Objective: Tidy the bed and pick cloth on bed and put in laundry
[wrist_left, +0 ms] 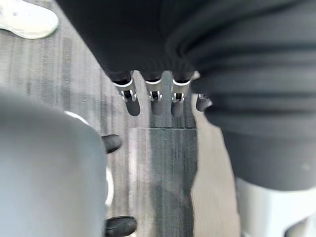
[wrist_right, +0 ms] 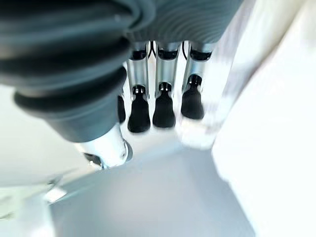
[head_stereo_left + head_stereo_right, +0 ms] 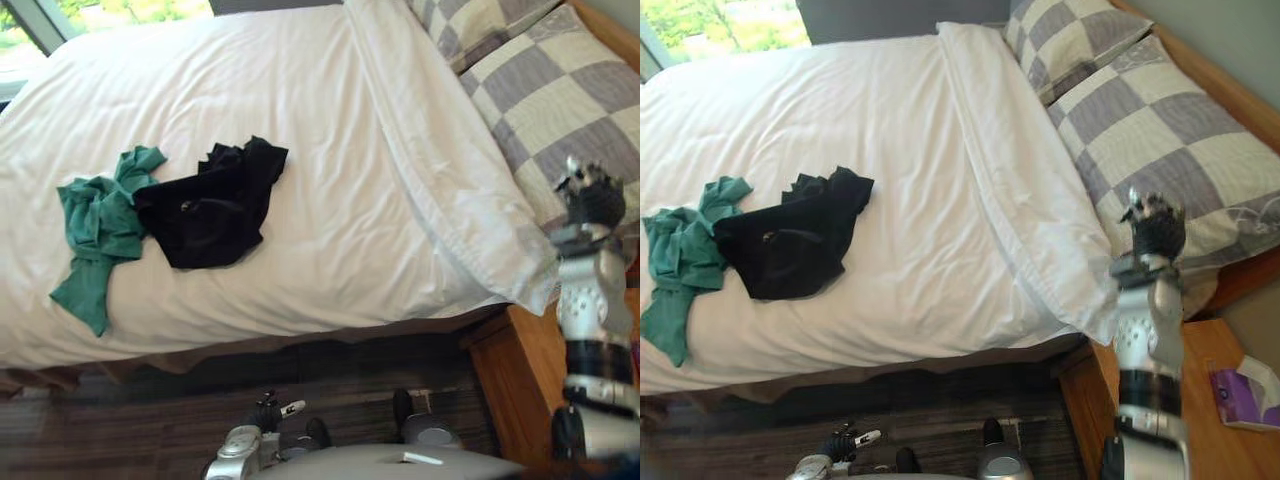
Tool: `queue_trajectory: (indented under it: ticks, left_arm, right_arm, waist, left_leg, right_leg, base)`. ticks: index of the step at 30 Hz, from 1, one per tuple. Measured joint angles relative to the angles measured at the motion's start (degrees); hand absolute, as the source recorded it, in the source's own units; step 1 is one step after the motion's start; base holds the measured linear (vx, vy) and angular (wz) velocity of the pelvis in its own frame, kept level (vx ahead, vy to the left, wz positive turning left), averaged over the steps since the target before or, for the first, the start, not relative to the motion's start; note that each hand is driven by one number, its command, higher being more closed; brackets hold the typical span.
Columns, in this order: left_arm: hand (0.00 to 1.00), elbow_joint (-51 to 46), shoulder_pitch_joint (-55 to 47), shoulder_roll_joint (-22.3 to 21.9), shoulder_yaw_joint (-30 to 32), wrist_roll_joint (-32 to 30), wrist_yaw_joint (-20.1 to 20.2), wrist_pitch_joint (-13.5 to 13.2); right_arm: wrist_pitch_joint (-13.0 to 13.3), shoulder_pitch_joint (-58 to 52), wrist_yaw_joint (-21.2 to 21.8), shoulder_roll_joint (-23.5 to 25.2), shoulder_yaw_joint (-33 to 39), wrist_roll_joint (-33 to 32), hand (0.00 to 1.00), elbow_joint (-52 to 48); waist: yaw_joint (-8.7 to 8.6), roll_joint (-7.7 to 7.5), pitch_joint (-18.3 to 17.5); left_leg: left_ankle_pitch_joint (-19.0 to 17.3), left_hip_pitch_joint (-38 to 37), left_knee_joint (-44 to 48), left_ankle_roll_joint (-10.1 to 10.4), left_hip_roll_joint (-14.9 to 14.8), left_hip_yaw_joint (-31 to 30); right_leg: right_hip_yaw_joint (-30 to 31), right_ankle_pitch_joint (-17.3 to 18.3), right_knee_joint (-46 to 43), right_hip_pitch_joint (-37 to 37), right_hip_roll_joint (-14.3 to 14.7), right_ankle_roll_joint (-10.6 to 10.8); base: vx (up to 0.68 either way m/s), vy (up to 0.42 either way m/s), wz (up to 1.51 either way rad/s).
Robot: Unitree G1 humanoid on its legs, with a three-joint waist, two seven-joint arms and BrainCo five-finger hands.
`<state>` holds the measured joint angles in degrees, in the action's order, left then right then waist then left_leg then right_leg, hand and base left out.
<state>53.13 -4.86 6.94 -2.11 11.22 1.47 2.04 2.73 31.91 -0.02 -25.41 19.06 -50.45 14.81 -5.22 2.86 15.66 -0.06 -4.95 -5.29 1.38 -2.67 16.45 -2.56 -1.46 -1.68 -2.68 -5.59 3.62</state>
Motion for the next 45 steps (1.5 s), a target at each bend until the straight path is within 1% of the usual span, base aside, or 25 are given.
queue_trajectory:
  ticks: [2,4,5,6,8,10,11,12,14,15,16,18,19,21,23,25,28,30,31,34,37,39,41,43,45]
  left_arm:
    - [0.0,0.04,1.87,0.42,0.01,1.58,-0.06,0.02]
    - [0.0,0.04,4.01,0.55,-0.07,2.96,-0.17,-0.12]
    - [0.0,0.01,4.33,0.51,-0.28,3.45,-0.24,-0.18]
    - [0.0,0.12,4.98,0.55,-1.52,4.13,-0.61,-0.21]
    - [0.0,0.18,6.6,0.22,-3.47,4.78,-0.85,-0.22]
    - [0.0,0.38,8.49,-0.5,-6.31,5.74,-1.83,-0.29]
    - [0.0,0.38,9.03,-0.88,-6.78,6.0,-1.98,-0.31]
    - [0.0,0.4,9.83,-1.73,-6.96,6.83,-2.15,-0.35]
    - [0.0,0.36,10.36,-2.66,-7.78,8.29,-2.79,-0.51]
    - [0.0,0.3,10.57,-3.03,-8.74,8.75,-3.27,-0.68]
    - [0.0,0.09,10.66,-3.1,-8.65,9.01,-3.33,-0.79]
    - [0.0,-0.11,10.84,-3.69,-8.6,9.99,-3.92,-1.49]
    - [0.0,-0.13,10.84,-3.96,-8.56,10.16,-3.93,-1.78]
    - [0.0,-0.14,10.85,-4.58,-8.54,10.22,-3.87,-3.06]
    - [0.0,-0.07,10.85,-5.2,-8.5,10.24,-3.76,-4.02]
    - [0.0,-0.01,10.85,-6.25,-8.35,10.22,-2.79,-5.19]
    - [0.0,0.54,10.85,-7.81,-6.5,10.14,-1.96,-6.22]
    - [0.0,1.91,10.84,-8.05,-6.15,9.88,-1.78,-6.96]
    - [0.0,2.73,10.83,-8.05,-5.71,9.38,-1.71,-7.38]
    - [0.0,3.34,10.81,-8.52,-4.38,8.57,-1.45,-7.84]
    - [0.0,4.0,10.78,-8.86,-4.14,7.72,-1.41,-8.09]
    - [0.0,4.63,10.33,-8.88,-3.43,7.44,-1.37,-8.2]
    - [0.0,4.68,9.59,-8.97,-2.74,7.33,-1.23,-8.83]
    - [0.0,4.63,8.96,-9.01,-1.57,7.24,-0.65,-9.38]
    - [0.0,4.62,8.05,-8.82,0.4,6.76,0.33,-10.01]
  right_arm:
    - [0.06,5.75,0.02,-1.21,-0.08,-4.52,1.0,0.83]
    - [0.81,11.33,-0.01,-2.67,-0.84,-9.8,1.0,1.51]
    - [1.63,12.95,-0.04,-2.85,-1.33,-12.09,1.0,2.16]
    - [3.16,15.03,-0.21,-2.88,-1.77,-15.11,1.0,2.6]
    - [5.55,16.9,-0.59,-3.84,-2.24,-18.15,1.0,2.76]
    - [8.77,19.79,-2.06,-5.68,-3.58,-21.52,1.0,3.12]
    - [10.15,20.33,-2.85,-6.1,-3.98,-22.53,1.0,3.11]
    - [11.99,20.55,-3.86,-6.59,-3.97,-23.91,1.0,3.31]
    - [14.76,20.49,-4.99,-6.59,-3.93,-26.26,1.0,4.81]
    - [16.85,20.0,-5.19,-6.45,-3.82,-28.38,1.0,5.25]
    - [17.86,19.69,-5.17,-6.27,-3.73,-29.42,1.0,5.25]
    - [20.98,17.82,-3.77,-4.13,-2.11,-33.67,1.0,5.17]
    - [21.72,16.97,-2.66,-3.33,-1.5,-34.99,1.0,5.16]
    - [23.77,12.84,1.7,-0.07,-0.01,-37.67,1.0,4.0]
    - [24.57,10.54,5.34,2.88,0.17,-39.04,1.0,2.92]
    - [24.61,7.48,9.78,6.54,0.15,-39.46,1.0,2.23]
    - [24.83,2.81,13.81,10.34,-0.18,-39.45,1.0,1.76]
    - [25.63,-1.94,16.3,14.25,-1.39,-39.53,1.0,1.78]
    - [25.9,-5.22,17.52,16.26,-2.47,-40.79,1.0,2.04]
    - [25.68,-14.75,18.4,20.66,-3.89,-45.12,1.0,7.58]
    - [24.78,-24.23,18.29,24.49,-3.79,-47.33,1.0,13.76]
    - [24.3,-28.33,18.37,26.48,-3.87,-47.29,1.0,14.58]
    - [23.44,-30.41,18.62,26.92,-4.0,-46.71,1.0,15.09]
    - [22.55,-30.97,18.77,27.05,-4.12,-44.35,1.0,16.71]
    - [21.46,-31.21,19.01,27.03,-4.28,-40.0,1.0,18.51]
  waist:
    - [0.09,0.76,3.47]
    - [0.21,2.28,7.66]
    - [0.26,2.76,8.08]
    - [0.85,3.9,8.66]
    - [1.87,5.64,9.59]
    - [3.02,7.95,10.63]
    - [3.15,8.54,10.87]
    - [3.29,9.59,11.39]
    - [3.65,10.26,11.67]
    - [4.27,10.35,11.67]
    - [4.55,10.35,11.67]
    - [4.4,10.38,11.65]
    - [4.36,10.41,11.63]
    - [3.83,10.42,11.62]
    - [3.44,10.41,11.63]
    - [2.89,10.35,11.64]
    - [2.34,10.27,11.64]
    - [1.34,9.74,11.57]
    - [0.96,9.13,11.41]
    - [-0.11,8.0,11.31]
    - [-0.63,7.97,11.3]
    - [-1.73,7.86,11.33]
    - [-2.0,7.43,11.14]
    - [-1.95,6.72,10.67]
    - [-1.64,4.96,8.9]
  left_leg:
    - [0.27,3.19,1.75,-0.41,0.48,-0.45]
    - [0.47,6.92,3.61,-0.74,0.96,-1.35]
    - [0.59,8.39,3.94,-0.93,1.09,-1.38]
    - [0.77,10.93,4.38,-1.19,1.27,-1.45]
    - [1.05,13.24,4.67,-1.57,1.57,-1.49]
    - [1.32,16.79,5.28,-1.95,2.17,-1.3]
    - [1.49,18.05,5.41,-2.17,2.36,-1.26]
    - [1.75,19.5,5.38,-2.47,2.61,-1.32]
    - [2.08,21.37,5.29,-2.46,2.93,-0.84]
    - [2.13,22.5,5.27,-2.45,3.05,0.02]
    - [2.14,22.9,5.25,-2.43,3.1,0.41]
    - [2.35,23.52,5.21,-2.12,3.36,1.15]
    - [2.44,23.42,5.21,-1.98,3.36,1.21]
    - [2.5,22.77,4.82,-1.88,3.48,1.45]
    - [2.77,21.98,4.03,-1.69,3.67,1.82]
    - [2.76,21.14,3.72,-1.68,3.83,2.32]
    - [2.67,19.53,3.32,-1.54,3.85,2.76]
    - [2.36,17.5,3.14,-1.09,3.82,3.06]
    - [2.14,16.36,2.9,-0.76,3.78,3.51]
    - [1.75,14.17,1.86,-0.22,3.72,3.85]
    - [1.53,12.97,1.4,0.1,3.68,4.44]
    - [1.27,11.18,1.38,0.43,3.64,4.98]
    - [0.75,9.01,1.43,1.14,3.6,5.57]
    - [0.42,7.71,1.43,1.07,3.3,5.94]
    - [-0.18,6.74,1.43,1.03,2.65,5.96]
  right_leg:
    - [-0.03,0.0,-1.62,-2.91,-0.78,0.03]
    - [-0.5,-0.13,-2.89,-6.04,-1.54,0.2]
    - [-0.53,-0.22,-3.3,-7.55,-1.57,0.29]
    - [-0.5,-0.35,-3.84,-10.05,-1.71,0.4]
    - [-0.42,-0.4,-4.63,-12.59,-2.06,0.44]
    - [0.17,-0.43,-6.47,-16.98,-2.71,0.49]
    - [0.21,-0.42,-6.97,-18.43,-2.91,0.5]
    - [0.2,-0.42,-7.63,-20.17,-3.2,0.51]
    - [0.49,-0.4,-9.04,-23.07,-3.55,0.53]
    - [1.12,-0.37,-9.93,-25.06,-3.65,0.54]
    - [1.61,-0.27,-10.33,-25.87,-3.75,0.58]
    - [2.03,0.65,-11.52,-27.33,-4.16,0.63]
    - [2.04,0.85,-11.88,-27.39,-4.19,0.59]
    - [2.18,2.25,-14.04,-27.82,-4.45,0.48]
    - [2.56,2.89,-15.18,-28.08,-4.57,0.47]
    - [3.09,3.45,-16.22,-28.05,-4.64,0.52]
    - [3.34,3.89,-16.64,-27.0,-4.6,0.51]
    - [3.49,4.27,-16.77,-25.3,-4.5,0.49]
    - [3.61,4.31,-16.58,-24.45,-4.31,0.51]
    - [4.08,4.29,-15.51,-22.35,-3.92,0.56]
    - [4.23,4.13,-14.43,-21.02,-3.72,0.83]
    - [4.79,4.19,-14.19,-19.29,-3.66,0.99]
    - [5.01,4.49,-13.98,-17.35,-3.53,1.32]
    - [4.95,4.57,-13.43,-15.77,-3.27,1.36]
    - [4.68,4.55,-12.34,-14.08,-2.79,1.33]
  base:
    - [-0.08,0.029,0.2]
    - [-0.09,0.016,0.25]
    - [-0.06,0.01,0.22]
    - [-0.02,0.007,0.14]
    - [0.0,0.023,0.11]
    - [0.02,0.038,0.06]
    - [0.03,0.031,0.1]
    - [0.03,0.024,0.12]
    - [0.04,0.021,-0.01]
    - [0.05,0.008,-0.16]
    - [0.05,-0.002,-0.18]
    - [0.05,-0.017,-0.07]
    - [0.04,-0.029,0.02]
    - [0.04,-0.036,0.05]
    - [0.04,-0.04,-0.03]
    - [0.05,-0.041,-0.11]
    - [0.07,-0.04,-0.11]
    - [0.08,-0.037,-0.15]
    - [0.08,-0.038,-0.22]
    - [0.08,-0.031,-0.16]
    - [0.08,-0.024,-0.11]
    - [0.09,-0.026,-0.19]
    - [0.07,-0.027,-0.22]
    - [0.04,-0.027,-0.07]
    - [0.04,-0.027,0.01]
